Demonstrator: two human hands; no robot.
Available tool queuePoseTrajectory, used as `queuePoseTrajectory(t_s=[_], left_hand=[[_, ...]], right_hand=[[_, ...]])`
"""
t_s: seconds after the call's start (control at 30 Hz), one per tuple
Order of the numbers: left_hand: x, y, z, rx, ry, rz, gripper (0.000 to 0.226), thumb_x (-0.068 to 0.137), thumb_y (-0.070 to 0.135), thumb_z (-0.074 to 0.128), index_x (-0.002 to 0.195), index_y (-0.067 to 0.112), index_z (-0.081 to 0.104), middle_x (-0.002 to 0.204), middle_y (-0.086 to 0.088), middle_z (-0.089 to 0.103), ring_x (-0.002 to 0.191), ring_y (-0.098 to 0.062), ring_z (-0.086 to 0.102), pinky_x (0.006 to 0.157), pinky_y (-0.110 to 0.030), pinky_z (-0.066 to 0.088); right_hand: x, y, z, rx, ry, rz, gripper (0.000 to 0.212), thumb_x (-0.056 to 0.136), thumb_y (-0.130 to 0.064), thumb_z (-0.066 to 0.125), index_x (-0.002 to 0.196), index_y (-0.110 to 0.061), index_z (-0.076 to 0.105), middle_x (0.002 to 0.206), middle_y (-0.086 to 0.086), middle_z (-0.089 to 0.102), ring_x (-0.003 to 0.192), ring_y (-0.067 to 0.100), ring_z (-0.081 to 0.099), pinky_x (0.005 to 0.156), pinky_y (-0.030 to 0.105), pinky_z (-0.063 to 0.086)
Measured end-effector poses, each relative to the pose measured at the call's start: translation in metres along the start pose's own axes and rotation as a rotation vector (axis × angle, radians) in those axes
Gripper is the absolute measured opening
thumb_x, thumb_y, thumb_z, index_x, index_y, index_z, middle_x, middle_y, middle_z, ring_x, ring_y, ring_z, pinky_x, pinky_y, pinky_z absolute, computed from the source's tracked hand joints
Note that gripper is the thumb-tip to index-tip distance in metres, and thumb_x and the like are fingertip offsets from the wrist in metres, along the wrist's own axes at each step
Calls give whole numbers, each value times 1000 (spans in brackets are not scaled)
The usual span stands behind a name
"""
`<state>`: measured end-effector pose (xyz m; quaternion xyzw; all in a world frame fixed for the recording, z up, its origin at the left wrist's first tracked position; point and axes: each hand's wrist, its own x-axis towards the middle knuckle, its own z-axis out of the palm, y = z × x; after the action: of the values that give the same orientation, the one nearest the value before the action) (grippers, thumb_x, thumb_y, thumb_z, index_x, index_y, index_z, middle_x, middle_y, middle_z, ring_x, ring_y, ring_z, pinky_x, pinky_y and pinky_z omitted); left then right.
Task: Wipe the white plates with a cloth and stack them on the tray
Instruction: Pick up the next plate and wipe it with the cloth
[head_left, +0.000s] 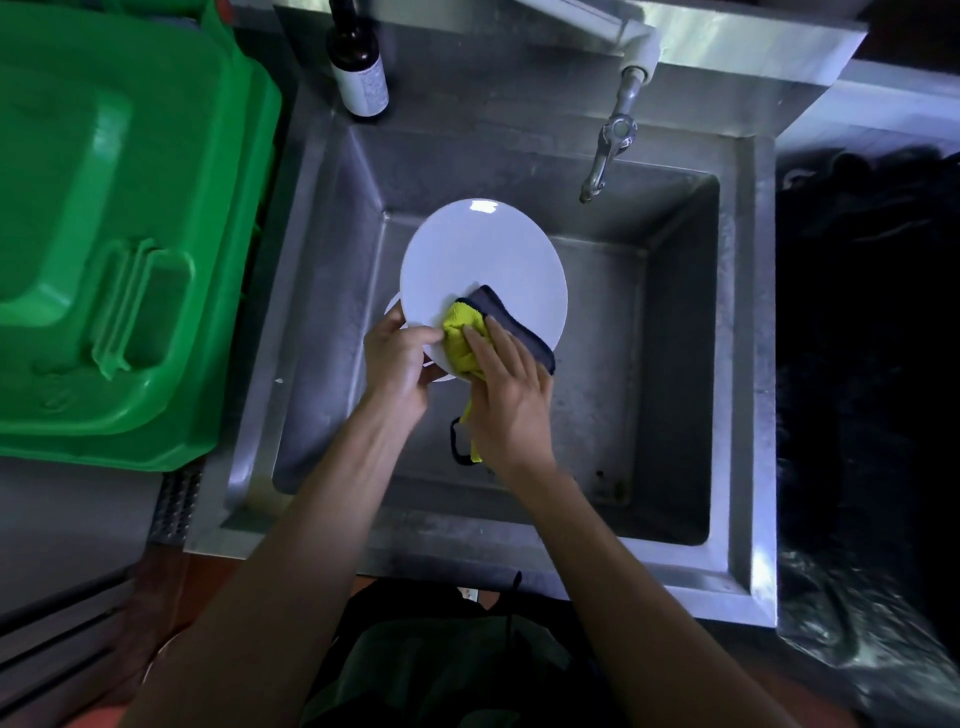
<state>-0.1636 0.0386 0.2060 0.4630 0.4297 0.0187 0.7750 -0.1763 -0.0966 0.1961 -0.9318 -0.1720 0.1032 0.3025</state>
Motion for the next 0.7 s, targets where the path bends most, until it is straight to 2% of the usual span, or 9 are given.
queuePoseTrajectory(t_s=[0.13,0.23,0.33,0.47,0.57,0.63,0.7], left_hand=[[0,-4,0,-56,19,13,40,77,-10,59,101,19,75,96,-8,76,82,-28,71,60,-39,58],[-1,-4,-2,-71,43,14,38,77,-10,57,103,14,72,94,-8,74,82,-30,68,67,-46,58],[-1,-4,-7,-58,32,21,34,78,-11,57,102,10,68,92,-8,73,79,-29,68,64,-44,59],[0,-2,-16,-24,-24,21,29,75,-8,61,93,12,70,96,-9,75,82,-29,72,68,-47,61],[5,0,-28,58,-62,24,33,75,-6,62,101,12,72,108,-12,76,89,-30,72,69,-45,61],[7,2,-36,129,-90,25,37,72,-2,63,103,14,74,110,-11,76,89,-28,73,64,-40,59],[8,5,-42,193,-95,20,36,64,2,66,94,18,77,100,-7,78,82,-25,73,61,-38,58]], right_hand=[[-6,7,0,27,-1,40,55,98,-6,52,150,-22,44,162,1,32,150,24,27,116,48,28],[-4,15,-3,64,31,105,57,99,-4,48,153,-23,39,165,2,23,154,24,15,116,49,26],[5,25,-10,110,95,171,59,100,-1,44,156,-17,31,167,8,12,155,28,9,119,49,21],[19,39,-23,242,95,223,63,101,-3,44,159,-11,19,167,9,13,153,26,13,124,42,17],[28,47,-31,293,66,255,65,102,-10,46,159,-14,17,165,6,20,150,23,22,122,37,23],[34,51,-35,304,47,262,67,100,-10,49,159,-15,20,163,5,26,146,24,30,116,27,24],[39,56,-37,313,19,263,69,98,-9,53,159,-15,22,161,6,31,143,24,33,107,17,22]])
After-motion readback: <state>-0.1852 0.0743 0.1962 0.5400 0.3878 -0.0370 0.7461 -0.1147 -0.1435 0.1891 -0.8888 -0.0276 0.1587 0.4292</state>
